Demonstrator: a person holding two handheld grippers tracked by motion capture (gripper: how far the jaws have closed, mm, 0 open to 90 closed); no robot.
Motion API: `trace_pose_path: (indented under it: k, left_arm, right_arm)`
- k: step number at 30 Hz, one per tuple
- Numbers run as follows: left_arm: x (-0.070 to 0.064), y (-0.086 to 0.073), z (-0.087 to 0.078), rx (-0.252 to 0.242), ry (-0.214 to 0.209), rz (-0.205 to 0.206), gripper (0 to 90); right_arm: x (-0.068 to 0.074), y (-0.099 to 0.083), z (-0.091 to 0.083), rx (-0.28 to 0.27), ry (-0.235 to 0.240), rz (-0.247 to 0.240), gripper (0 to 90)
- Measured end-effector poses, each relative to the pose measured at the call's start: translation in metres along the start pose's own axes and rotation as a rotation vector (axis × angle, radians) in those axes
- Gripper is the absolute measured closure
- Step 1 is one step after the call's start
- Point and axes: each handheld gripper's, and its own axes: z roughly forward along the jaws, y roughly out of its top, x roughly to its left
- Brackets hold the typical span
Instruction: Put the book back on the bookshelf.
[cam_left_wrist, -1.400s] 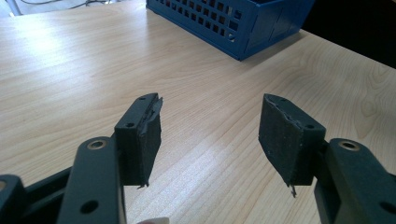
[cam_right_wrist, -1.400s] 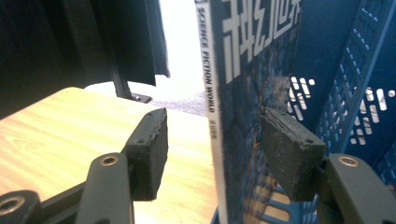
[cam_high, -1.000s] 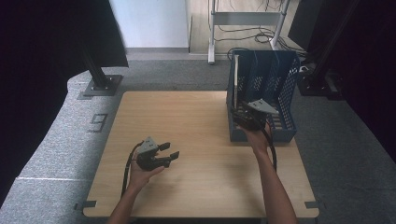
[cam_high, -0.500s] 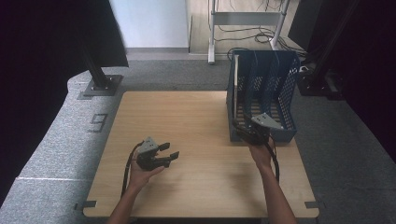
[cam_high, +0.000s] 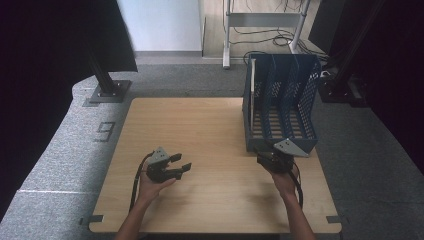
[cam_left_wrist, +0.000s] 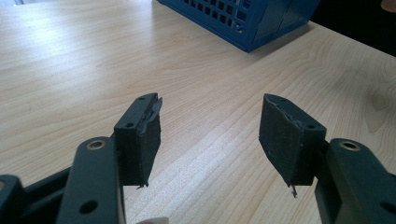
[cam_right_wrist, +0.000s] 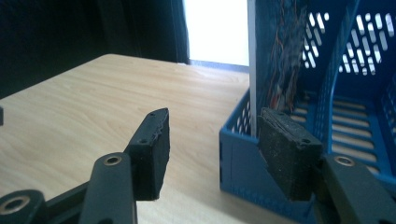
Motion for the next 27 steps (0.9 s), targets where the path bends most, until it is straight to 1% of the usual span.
trace_pose_path:
  k: [8, 10, 11, 12, 14, 15, 18, 27]
  left_arm:
    - [0.001, -0.001, 0.0, 0.001, 0.004, -0.002, 38.4]
    - [0.002, -0.002, 0.0, 0.005, 0.004, -0.005, 38.4]
    - [0.002, -0.002, 0.0, 0.008, 0.005, -0.006, 38.3]
    - [0.002, -0.002, 0.0, 0.01, 0.004, -0.008, 38.2]
    - [0.002, -0.003, 0.0, 0.011, 0.006, -0.008, 38.1]
    - [0.002, -0.003, 0.0, 0.011, 0.006, -0.008, 38.1]
    - [0.003, -0.002, -0.001, 0.008, 0.008, -0.009, 38.2]
    - [0.003, -0.002, -0.003, 0.003, 0.009, -0.007, 38.2]
  right_arm:
    - [-0.001, -0.022, -0.009, 0.041, -0.001, -0.01, 43.2]
    - [-0.002, -0.028, -0.01, 0.045, -0.001, -0.006, 43.2]
    - [-0.002, -0.03, -0.01, 0.054, -0.001, -0.005, 43.2]
    - [-0.002, -0.032, -0.009, 0.069, -0.003, -0.017, 43.2]
    - [-0.003, -0.036, -0.008, 0.077, -0.001, -0.012, 43.2]
    - [-0.003, -0.037, -0.008, 0.081, 0.0, -0.007, 43.2]
    - [-0.004, -0.041, -0.007, 0.102, -0.003, -0.014, 43.2]
    - [-0.004, -0.043, -0.01, 0.093, -0.004, -0.016, 43.0]
